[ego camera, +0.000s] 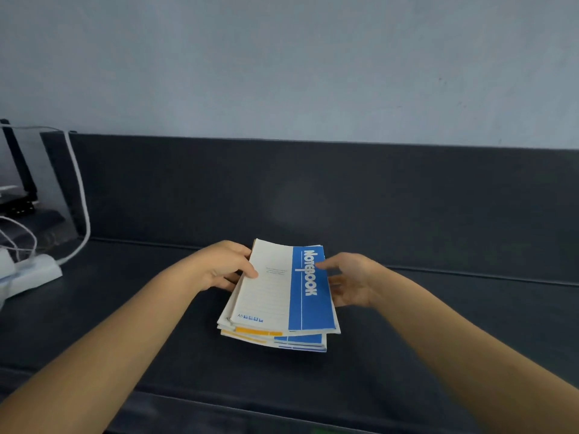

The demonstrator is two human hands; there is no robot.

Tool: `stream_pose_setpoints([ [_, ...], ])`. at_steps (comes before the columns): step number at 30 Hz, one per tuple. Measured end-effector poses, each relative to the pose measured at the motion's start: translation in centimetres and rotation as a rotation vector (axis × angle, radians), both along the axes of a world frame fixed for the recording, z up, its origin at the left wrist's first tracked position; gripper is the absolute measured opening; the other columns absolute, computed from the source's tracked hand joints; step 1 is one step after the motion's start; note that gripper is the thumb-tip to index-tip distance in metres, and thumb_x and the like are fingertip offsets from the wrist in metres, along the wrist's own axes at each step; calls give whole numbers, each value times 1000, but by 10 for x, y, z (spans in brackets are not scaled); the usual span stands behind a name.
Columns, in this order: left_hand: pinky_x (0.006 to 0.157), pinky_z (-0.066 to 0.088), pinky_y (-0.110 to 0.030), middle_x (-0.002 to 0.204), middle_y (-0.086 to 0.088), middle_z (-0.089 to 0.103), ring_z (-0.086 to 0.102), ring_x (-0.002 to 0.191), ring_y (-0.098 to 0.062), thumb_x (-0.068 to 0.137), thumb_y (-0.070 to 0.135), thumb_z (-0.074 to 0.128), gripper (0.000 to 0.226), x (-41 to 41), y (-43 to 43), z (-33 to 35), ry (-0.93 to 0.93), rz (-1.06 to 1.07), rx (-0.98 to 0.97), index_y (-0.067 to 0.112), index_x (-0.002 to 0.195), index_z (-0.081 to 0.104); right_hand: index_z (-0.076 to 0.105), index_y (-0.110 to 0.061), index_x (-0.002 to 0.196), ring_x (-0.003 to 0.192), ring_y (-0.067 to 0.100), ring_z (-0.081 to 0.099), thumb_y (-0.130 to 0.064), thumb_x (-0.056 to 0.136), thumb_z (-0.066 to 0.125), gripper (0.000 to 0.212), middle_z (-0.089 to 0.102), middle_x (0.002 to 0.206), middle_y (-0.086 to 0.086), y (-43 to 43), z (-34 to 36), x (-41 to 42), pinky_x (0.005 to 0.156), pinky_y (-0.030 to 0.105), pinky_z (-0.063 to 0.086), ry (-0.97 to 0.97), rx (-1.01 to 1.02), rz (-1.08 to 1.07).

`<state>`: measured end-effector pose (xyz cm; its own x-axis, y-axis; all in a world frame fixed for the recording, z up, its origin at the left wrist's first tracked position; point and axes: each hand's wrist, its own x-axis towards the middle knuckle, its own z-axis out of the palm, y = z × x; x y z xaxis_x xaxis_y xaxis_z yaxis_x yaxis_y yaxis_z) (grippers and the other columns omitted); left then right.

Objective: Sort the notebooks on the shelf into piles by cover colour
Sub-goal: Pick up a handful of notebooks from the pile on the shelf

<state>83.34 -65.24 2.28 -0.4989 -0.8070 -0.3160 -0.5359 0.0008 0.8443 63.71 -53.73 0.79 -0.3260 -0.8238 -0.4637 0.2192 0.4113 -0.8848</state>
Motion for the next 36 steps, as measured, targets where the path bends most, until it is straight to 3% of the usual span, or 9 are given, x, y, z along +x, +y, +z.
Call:
stream_pose_setpoints([
  [5, 70, 55, -34, 95, -5, 69, 66, 88, -19, 87, -7, 62, 28, 33, -27, 0, -19, 4, -31, 21, 87, 58, 50, -8, 123, 95, 27, 66, -10, 93, 58, 31, 63, 112, 15, -27, -2, 43, 68, 44, 58, 23, 5, -24],
  [14, 71, 55, -34, 97, -8, 70, 67, 90, -21, 87, -5, 62, 26, 79, -63, 0, -85, 63, -85, 15, 103, 59, 49, -8, 121, 97, 29, 65, -5, 93, 54, 29, 61, 114, 17, -70, 0, 92, 71, 46, 57, -22, -3, -10],
  [18, 71, 54, -33, 96, -5, 68, 65, 90, -19, 85, -3, 66, 31, 90, -72, -7, -77, 69, -78, 12, 111, 59, 50, -7, 112, 88, 26, 65, -7, 94, 53, 18, 62, 100, 14, -84, -2, 106, 78, 45, 57, -18, 1, 0],
  [20, 67, 50, -29, 92, -1, 65, 62, 91, -18, 84, 0, 70, 37, 92, -75, -14, -111, 71, -137, 10, 117, 57, 51, -5, 119, 84, 23, 65, -11, 94, 54, 26, 63, 97, 13, -87, 0, 111, 68, 39, 56, -4, 2, 14],
  [22, 65, 49, -27, 95, -1, 64, 61, 91, -17, 82, 6, 74, 42, 94, -79, -19, -179, 59, -231, 10, 119, 56, 50, -6, 127, 102, 26, 62, -17, 92, 58, 38, 61, 113, 14, -88, 3, 110, 76, 39, 55, 43, 11, 28],
  [25, 83, 55, -36, 105, 4, 66, 64, 93, -15, 76, 25, 79, 43, 92, -87, -20, -360, -13, -418, 17, 114, 61, 48, -8, 131, 127, 31, 44, -21, 90, 62, 46, 48, 133, 12, -84, 3, 98, 97, 42, 43, 221, 10, -30],
  [29, 85, 50, -33, 128, -1, 59, 59, 108, -18, 81, 52, 70, 66, 67, -67, -6, -485, -54, -650, 18, 134, 51, 58, -7, 105, 99, 27, 56, -22, 89, 61, 22, 58, 100, 7, -64, -1, 72, 79, 36, 47, 710, -13, -37],
  [32, 80, 46, -32, 134, -2, 54, 56, 116, -20, 86, 63, 57, 69, 32, -38, 1, -589, -126, -876, 17, 137, 45, 46, -7, 128, 111, 28, 54, -31, 90, 57, 46, 54, 121, 10, -35, -3, 42, 86, 40, 50, 1104, 75, 20],
  [36, 85, 45, -35, 126, -3, 55, 53, 117, -25, 86, 70, 46, 70, -34, 12, 6, -611, -223, -1048, 17, 131, 49, 38, -13, 136, 123, 29, 41, -47, 89, 55, 61, 47, 130, 8, 21, -2, -10, 97, 40, 42, 1344, 172, -18],
])
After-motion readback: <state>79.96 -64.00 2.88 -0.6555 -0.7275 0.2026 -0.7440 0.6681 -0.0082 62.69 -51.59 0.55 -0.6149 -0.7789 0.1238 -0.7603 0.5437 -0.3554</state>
